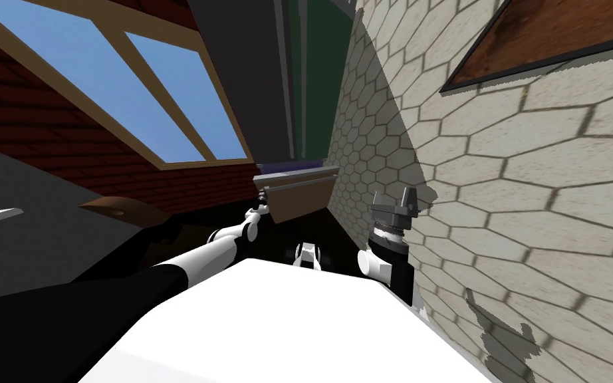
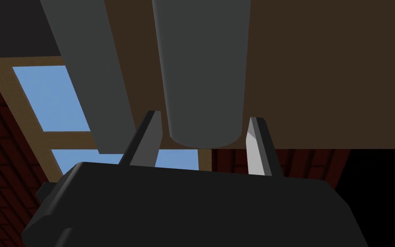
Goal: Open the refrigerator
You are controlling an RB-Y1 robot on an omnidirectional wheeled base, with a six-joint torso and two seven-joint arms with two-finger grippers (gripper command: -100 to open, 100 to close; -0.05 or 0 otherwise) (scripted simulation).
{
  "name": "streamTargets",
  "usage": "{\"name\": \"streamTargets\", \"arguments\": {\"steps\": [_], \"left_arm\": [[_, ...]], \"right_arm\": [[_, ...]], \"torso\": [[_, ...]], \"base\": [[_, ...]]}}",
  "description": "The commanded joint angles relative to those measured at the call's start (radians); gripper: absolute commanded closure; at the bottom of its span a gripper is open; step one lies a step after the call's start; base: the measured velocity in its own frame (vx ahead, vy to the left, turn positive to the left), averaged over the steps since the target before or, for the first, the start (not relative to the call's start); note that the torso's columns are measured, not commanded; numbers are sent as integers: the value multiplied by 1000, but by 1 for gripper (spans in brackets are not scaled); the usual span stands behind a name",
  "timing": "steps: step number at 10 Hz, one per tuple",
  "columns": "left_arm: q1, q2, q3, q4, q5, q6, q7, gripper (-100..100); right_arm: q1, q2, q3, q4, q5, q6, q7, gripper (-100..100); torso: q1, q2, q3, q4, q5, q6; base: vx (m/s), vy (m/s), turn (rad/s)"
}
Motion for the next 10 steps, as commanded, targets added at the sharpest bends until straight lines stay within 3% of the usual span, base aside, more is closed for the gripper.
{"name": "streamTargets", "arguments": {"steps": [1, 2, 4, 8, 10], "left_arm": [[-10, 1, -12, 56, 1, -10, 7, 100], [-19, 19, 1, 5, 3, 35, 5, -100], [-19, 19, 1, 5, 3, 35, 5, -100], [-70, 50, 9, 3, 1, 98, 3, -100], [-70, 50, 9, 3, 1, 98, 3, -100]], "right_arm": [[0, 0, 0, 0, 0, 0, 0, 0], [0, 0, 0, 0, 0, 0, 0, 0], [0, 0, 0, 0, 0, 0, 0, 0], [0, 0, 0, 0, 0, 0, 0, 0], [0, 0, 0, 0, 0, 0, 0, 0]], "torso": [[3, -3, -2, -3, 2, -1], [5, -4, -3, -3, 3, -1], [8, 2, 1, 0, 1, -10], [9, 5, 3, 2, 0, -13], [7, 6, 4, 4, -2, -14]], "base": [[0, 0, 0], [-38, -8, 8], [-35, -12, -5], [-40, -13, -2], [-11, -5, 0]]}}
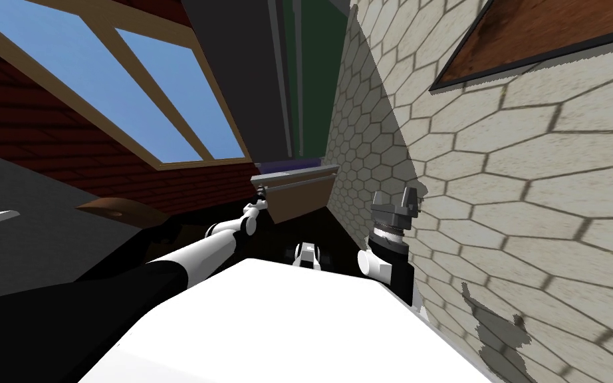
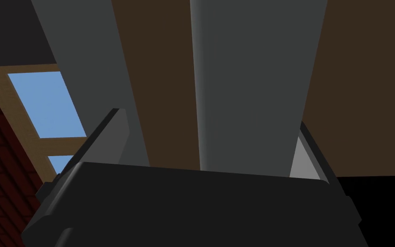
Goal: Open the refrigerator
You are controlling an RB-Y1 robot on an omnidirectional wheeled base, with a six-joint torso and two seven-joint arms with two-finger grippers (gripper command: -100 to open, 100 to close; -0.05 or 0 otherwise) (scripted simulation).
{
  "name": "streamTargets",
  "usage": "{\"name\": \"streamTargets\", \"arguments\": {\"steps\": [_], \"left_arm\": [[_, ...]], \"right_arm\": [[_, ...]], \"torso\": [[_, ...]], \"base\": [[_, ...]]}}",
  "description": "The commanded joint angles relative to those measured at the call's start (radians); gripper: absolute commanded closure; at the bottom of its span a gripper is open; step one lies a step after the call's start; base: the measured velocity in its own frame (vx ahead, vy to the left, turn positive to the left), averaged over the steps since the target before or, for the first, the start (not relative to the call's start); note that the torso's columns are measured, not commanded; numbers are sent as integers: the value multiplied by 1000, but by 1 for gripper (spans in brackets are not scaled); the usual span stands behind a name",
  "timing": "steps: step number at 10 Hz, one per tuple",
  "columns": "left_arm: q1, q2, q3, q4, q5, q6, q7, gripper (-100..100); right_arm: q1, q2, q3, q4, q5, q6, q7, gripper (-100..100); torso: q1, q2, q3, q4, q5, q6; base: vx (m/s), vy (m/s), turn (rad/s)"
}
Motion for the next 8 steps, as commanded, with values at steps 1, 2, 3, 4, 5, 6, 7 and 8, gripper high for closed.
{"name": "streamTargets", "arguments": {"steps": [1, 2, 3, 4, 5, 6, 7, 8], "left_arm": [[-14, 10, 6, -34, 0, 43, -4, -100], [-4, 5, 0, -26, 0, 39, 1, -100], [-6, 6, 0, -22, 0, 44, 2, 0], [-4, 4, -1, -20, 0, 45, 2, 0], [-2, 3, -1, -19, 0, 46, 2, 0], [-1, 2, -1, -17, 0, 47, 2, 0], [0, 1, -1, -16, 0, 48, 2, 0], [1, 1, -1, -15, 0, 49, 2, 0]], "right_arm": [[0, 0, 0, 0, 0, 0, 0, 0], [0, 0, 0, 0, 0, 0, 0, 0], [0, 0, 0, 0, 0, 0, 0, 0], [0, 0, 0, 0, 0, 0, 0, 0], [0, 0, 0, 0, 0, 0, 0, 0], [0, 0, 0, 0, 0, 0, 0, 0], [0, 0, 0, 0, 0, 0, 0, 0], [0, 0, 0, 0, 0, 0, 0, 0]], "torso": [[0, 1, 0, 0, 0, 0], [-2, 3, 2, 3, -2, -1], [-2, 4, 2, 2, -1, 0], [-1, 2, 1, 1, 0, 1], [-1, 1, 0, 0, 0, 1], [0, -1, 0, -1, 1, 1], [1, -1, -1, -2, 1, 1], [1, -2, -1, -2, 2, 2]], "base": [[-29, -11, -4], [-10, -3, -7], [0, 0, 0], [0, 0, 0], [0, 0, 0], [0, 0, 0], [0, 0, 0], [0, 0, 0]]}}
